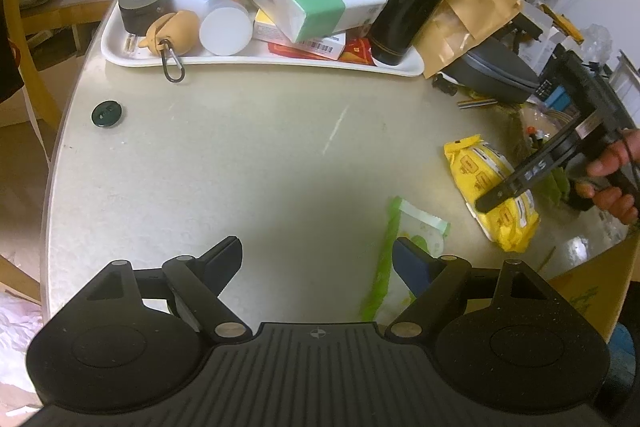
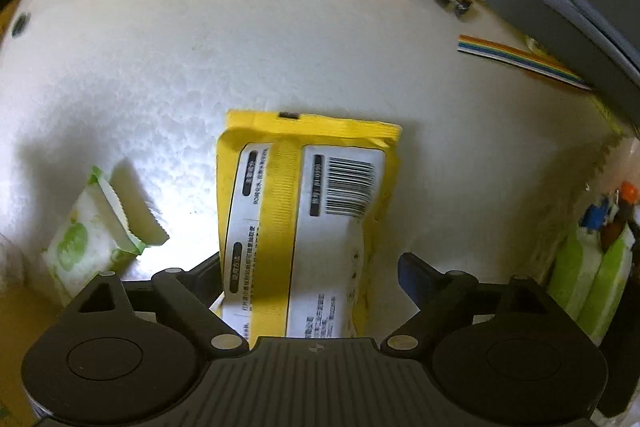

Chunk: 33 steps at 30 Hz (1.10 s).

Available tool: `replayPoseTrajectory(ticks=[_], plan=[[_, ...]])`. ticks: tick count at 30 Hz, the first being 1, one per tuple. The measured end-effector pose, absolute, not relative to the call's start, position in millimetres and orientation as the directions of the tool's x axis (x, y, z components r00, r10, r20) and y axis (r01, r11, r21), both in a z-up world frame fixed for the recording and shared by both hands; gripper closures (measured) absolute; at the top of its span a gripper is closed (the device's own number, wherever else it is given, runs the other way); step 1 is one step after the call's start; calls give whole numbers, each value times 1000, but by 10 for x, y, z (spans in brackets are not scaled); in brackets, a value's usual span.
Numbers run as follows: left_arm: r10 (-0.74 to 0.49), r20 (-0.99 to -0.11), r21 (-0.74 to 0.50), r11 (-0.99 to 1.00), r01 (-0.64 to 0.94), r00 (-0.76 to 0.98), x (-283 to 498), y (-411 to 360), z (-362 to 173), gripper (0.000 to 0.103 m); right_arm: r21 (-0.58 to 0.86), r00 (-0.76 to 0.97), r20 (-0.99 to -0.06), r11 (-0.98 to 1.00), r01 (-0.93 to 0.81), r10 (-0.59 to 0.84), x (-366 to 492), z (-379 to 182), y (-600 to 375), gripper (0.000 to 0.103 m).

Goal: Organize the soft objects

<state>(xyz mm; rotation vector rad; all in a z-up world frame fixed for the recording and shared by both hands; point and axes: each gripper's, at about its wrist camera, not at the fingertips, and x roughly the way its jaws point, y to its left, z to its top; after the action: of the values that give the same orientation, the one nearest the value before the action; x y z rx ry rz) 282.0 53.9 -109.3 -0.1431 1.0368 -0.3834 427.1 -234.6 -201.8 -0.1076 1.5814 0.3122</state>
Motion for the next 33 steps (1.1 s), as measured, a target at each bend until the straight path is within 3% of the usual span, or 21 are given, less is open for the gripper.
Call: replayPoseTrajectory(ticks=[5,7,8,9,12,17,33], plan=[[-377,-808,-297,924,241,453,2815,542,-1088,20,153,59,-983,956,-252,173,4224,-1622,-2507,16],[-375,-809,-294,925,242,453,2814,538,-1091,20,121,98,-984,957,-264,152,4173,-1474,-2515,33],[-374,-809,-292,925,241,453,2813,537,-1092,20,109,107,-984,957,-269,142,4159,-1426,-2523,57],[-373,-810,-291,926,241,453,2816,535,-1094,20,104,109,-984,956,-273,138,4154,-1387,-2525,74],[-371,-811,-289,926,241,453,2818,533,-1096,20,112,112,-982,947,-302,152,4125,-1310,-2501,85],[-366,-813,-284,928,241,452,2821,525,-1105,20,111,96,-984,939,-325,149,4081,-1469,-2438,92],[-356,-818,-272,931,242,451,2817,533,-1110,20,59,69,-994,937,-344,88,4035,-1582,-2379,91]])
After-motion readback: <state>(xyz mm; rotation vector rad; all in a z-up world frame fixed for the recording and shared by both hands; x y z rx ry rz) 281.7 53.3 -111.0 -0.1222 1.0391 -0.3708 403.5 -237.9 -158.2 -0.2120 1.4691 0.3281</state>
